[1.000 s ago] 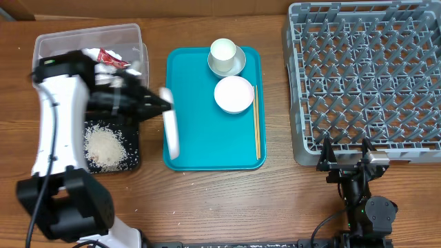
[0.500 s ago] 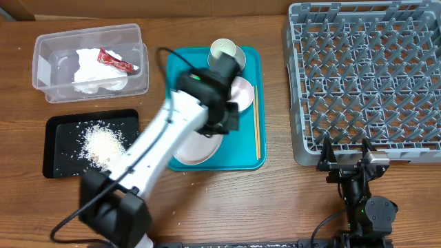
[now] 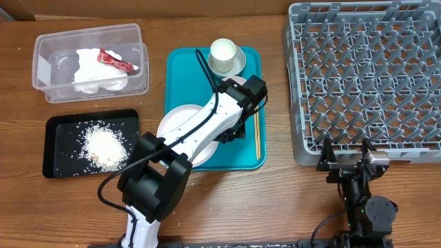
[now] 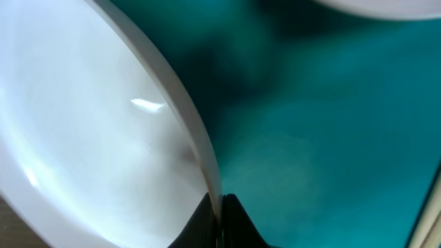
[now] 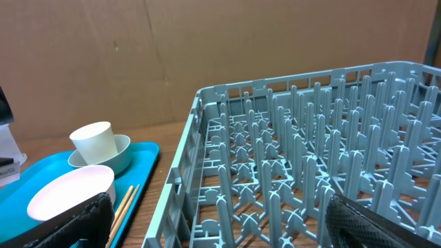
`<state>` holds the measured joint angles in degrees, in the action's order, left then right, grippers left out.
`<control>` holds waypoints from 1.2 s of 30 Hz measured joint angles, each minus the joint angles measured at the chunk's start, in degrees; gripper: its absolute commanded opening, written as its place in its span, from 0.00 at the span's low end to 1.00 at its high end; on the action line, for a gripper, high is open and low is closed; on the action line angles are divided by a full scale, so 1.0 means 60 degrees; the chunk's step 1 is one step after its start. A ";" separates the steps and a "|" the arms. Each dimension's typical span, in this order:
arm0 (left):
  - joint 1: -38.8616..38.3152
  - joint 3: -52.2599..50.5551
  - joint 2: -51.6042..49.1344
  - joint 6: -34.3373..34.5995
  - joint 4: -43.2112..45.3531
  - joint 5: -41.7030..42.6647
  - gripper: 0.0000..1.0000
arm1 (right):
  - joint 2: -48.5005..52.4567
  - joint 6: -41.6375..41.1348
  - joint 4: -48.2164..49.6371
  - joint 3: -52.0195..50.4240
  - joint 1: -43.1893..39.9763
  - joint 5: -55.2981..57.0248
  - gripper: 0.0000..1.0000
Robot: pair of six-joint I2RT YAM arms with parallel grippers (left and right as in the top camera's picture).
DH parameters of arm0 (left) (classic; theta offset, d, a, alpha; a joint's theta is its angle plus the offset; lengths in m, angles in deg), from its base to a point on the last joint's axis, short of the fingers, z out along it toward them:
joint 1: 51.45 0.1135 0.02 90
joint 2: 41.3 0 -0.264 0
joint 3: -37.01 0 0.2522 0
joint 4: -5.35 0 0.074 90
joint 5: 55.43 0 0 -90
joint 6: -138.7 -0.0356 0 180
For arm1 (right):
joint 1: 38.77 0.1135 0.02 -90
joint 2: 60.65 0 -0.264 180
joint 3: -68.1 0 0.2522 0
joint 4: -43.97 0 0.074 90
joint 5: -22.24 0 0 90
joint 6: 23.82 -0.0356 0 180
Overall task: Sort waste into correct bins and load items into the dishwasher
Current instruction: 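Carry the emptied plate back and set it on the teal tray, then retract the left arm to rest and move the right gripper toward the teal tray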
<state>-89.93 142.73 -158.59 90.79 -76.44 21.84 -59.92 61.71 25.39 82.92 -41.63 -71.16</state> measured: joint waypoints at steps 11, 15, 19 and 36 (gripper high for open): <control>0.0000 0.0674 -0.0004 -0.0375 -0.0244 -0.0007 0.08 | 0.0000 0.0000 0.0004 0.0000 0.0000 0.0000 1.00; 0.0117 0.2229 -0.0004 -0.0546 -0.1293 0.0007 0.08 | 0.0000 0.0004 0.0007 0.0000 0.0000 0.0004 1.00; 0.0576 0.3952 0.0000 -0.0543 -0.2856 0.0015 0.09 | 0.0000 0.0000 0.0004 0.0000 0.0000 0.0000 1.00; 0.8371 0.6233 0.1752 -0.0834 -0.4768 0.1228 1.00 | -0.0015 -0.0401 0.3745 0.0000 0.0000 -0.2667 1.00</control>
<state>-39.71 180.13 -148.08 85.78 -105.05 29.21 -60.00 59.30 47.86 82.92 -41.63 -87.16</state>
